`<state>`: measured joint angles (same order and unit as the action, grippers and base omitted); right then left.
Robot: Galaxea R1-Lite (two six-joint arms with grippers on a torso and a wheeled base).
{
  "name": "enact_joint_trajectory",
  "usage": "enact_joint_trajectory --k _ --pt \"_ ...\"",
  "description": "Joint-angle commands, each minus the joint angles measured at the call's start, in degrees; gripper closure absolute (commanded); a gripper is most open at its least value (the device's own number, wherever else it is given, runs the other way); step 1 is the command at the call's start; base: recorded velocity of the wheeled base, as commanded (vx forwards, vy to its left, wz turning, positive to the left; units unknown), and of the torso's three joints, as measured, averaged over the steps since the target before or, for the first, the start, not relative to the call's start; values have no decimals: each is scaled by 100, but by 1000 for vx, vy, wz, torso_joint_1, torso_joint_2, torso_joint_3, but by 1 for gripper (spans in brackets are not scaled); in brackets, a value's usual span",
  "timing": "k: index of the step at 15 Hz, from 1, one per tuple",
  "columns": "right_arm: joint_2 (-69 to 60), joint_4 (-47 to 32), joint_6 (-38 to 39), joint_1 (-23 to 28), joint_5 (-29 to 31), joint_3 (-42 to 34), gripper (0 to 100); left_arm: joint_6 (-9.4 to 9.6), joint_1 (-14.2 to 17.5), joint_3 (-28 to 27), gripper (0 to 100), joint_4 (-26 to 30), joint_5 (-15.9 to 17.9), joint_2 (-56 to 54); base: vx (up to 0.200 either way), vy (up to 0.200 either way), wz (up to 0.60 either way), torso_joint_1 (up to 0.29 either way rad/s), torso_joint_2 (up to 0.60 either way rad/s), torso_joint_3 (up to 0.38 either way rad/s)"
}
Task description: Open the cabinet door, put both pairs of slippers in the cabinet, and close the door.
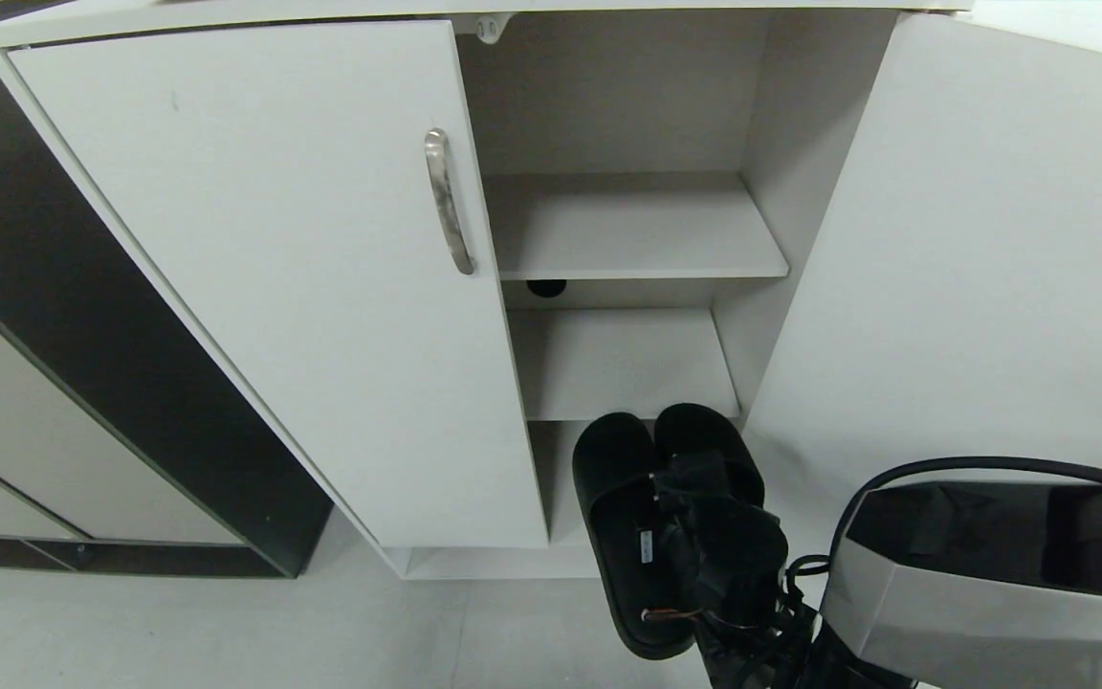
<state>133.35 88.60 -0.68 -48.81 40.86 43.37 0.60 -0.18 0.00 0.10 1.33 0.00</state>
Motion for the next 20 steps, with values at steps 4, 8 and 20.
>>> enact_joint_trajectory --k 4,8,20 --pt "86 -27 -2 21 27 66 100 11 1 0 100 -1 -1 9 0 0 0 0 0 0" --pt "86 -27 -2 21 36 66 100 -7 1 0 100 -1 -1 9 200 0 0 -4 4 1" --pt "507 -581 -46 372 -17 1235 100 -16 1 0 100 -1 -1 9 83 0 0 2 1 1"
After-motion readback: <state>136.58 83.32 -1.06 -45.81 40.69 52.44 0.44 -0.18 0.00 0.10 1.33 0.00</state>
